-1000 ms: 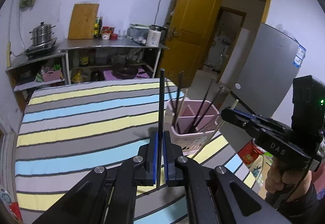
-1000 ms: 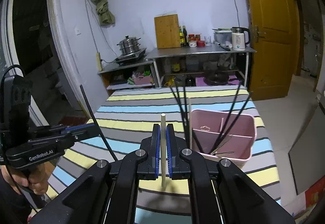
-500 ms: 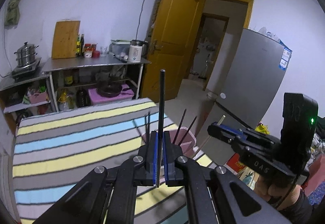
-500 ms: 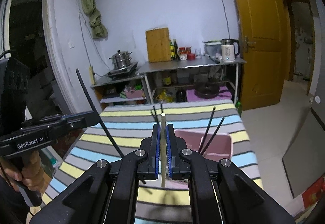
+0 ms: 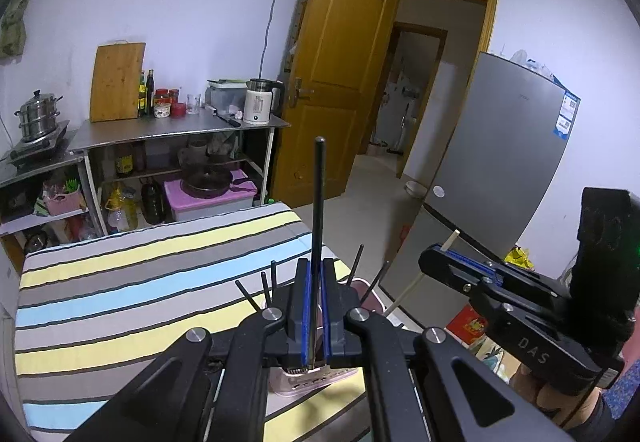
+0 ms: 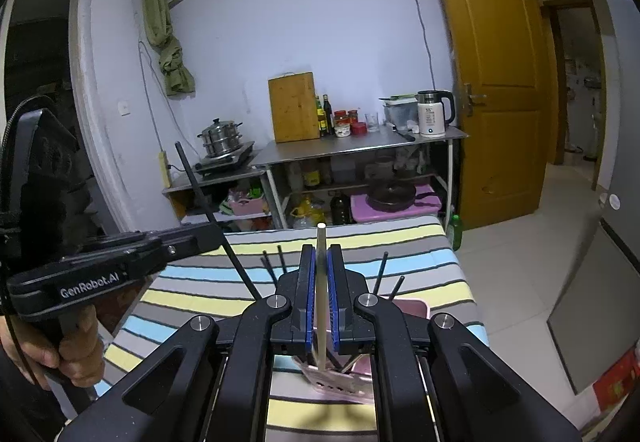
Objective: Organize utensils
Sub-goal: 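Carry both chopsticks over the pink basket and lower them into its compartments, then open both grippers to drop the chopsticks into the basket and pull back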
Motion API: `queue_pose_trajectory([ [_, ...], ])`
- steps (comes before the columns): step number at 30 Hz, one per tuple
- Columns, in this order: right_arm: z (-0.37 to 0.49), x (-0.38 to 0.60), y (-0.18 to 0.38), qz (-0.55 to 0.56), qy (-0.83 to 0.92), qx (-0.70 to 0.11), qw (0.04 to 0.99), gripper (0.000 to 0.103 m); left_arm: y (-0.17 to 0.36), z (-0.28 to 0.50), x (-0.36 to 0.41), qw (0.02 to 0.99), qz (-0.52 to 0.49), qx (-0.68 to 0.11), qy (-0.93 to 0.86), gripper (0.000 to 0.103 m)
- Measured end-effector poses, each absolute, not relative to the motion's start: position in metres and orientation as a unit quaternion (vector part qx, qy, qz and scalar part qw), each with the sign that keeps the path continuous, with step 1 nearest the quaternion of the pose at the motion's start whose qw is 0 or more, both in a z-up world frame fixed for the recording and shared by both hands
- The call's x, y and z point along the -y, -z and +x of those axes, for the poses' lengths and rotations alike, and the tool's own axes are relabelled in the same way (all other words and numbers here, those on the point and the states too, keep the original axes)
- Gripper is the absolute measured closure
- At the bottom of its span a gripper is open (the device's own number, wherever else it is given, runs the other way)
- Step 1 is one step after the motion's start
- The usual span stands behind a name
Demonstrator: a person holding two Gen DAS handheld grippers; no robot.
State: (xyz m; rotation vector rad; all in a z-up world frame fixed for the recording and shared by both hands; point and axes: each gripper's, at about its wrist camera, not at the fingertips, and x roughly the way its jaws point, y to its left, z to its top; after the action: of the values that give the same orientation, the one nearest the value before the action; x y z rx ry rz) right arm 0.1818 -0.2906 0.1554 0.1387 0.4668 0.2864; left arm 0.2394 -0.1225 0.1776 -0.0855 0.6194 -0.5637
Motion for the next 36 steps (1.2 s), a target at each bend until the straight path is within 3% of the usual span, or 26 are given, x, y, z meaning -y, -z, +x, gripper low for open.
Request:
queue_pose_trajectory([
  [36, 0.219, 0.285, -0.079, 0.061, -0.136, -0.316, 0.937, 0.097, -0.067, 0.268, 0.137, 0.883, -0.032, -0.383, 0.268, 0.099],
])
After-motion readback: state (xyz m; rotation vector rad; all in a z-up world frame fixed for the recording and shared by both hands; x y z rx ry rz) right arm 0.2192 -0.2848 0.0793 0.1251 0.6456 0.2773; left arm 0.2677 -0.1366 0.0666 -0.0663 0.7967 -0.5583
